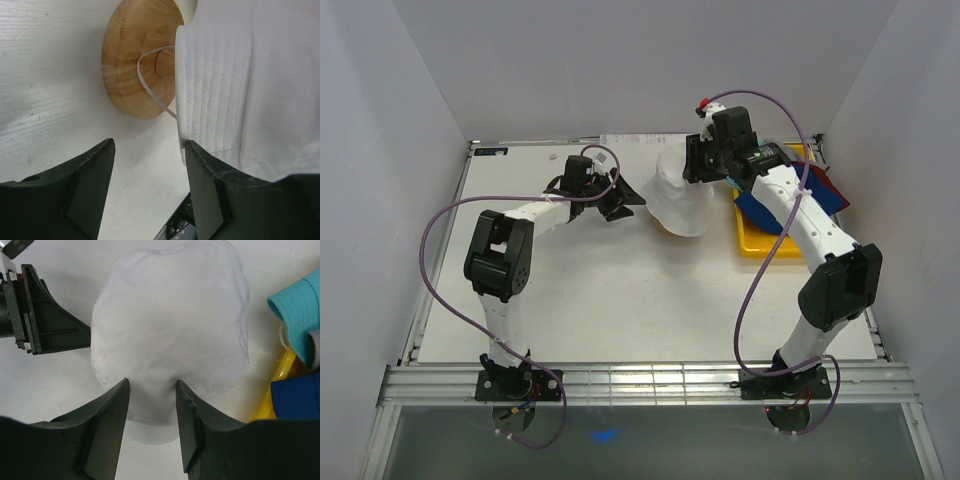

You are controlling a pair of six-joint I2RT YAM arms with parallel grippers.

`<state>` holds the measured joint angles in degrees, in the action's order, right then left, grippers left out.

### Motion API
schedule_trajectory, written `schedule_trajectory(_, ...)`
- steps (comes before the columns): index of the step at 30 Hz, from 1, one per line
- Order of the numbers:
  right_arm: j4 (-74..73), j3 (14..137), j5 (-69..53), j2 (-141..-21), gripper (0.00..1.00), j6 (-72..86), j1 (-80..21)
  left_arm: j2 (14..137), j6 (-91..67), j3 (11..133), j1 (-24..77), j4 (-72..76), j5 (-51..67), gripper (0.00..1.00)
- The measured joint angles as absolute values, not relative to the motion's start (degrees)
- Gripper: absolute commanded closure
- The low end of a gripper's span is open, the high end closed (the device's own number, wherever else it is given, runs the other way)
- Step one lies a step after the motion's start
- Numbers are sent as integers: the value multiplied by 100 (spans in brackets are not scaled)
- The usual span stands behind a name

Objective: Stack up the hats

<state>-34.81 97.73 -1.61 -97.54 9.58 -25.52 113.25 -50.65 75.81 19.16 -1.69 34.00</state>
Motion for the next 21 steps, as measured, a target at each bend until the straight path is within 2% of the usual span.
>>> schedule_trajectory(8, -3667, 9920, 14, -9813, 52, 781, -2926, 11325, -5065, 7592, 1922, -167, 3317, 55)
schedule_trajectory(18, -3760, 9933, 399, -9821, 37, 701, -3085, 11325, -5006, 7592, 1925, -200, 3295, 55)
schedule_trajectory(21, -3778, 9968, 443, -9824, 37, 663, -3083, 11325, -4952, 7592, 1925, -263, 3251, 55)
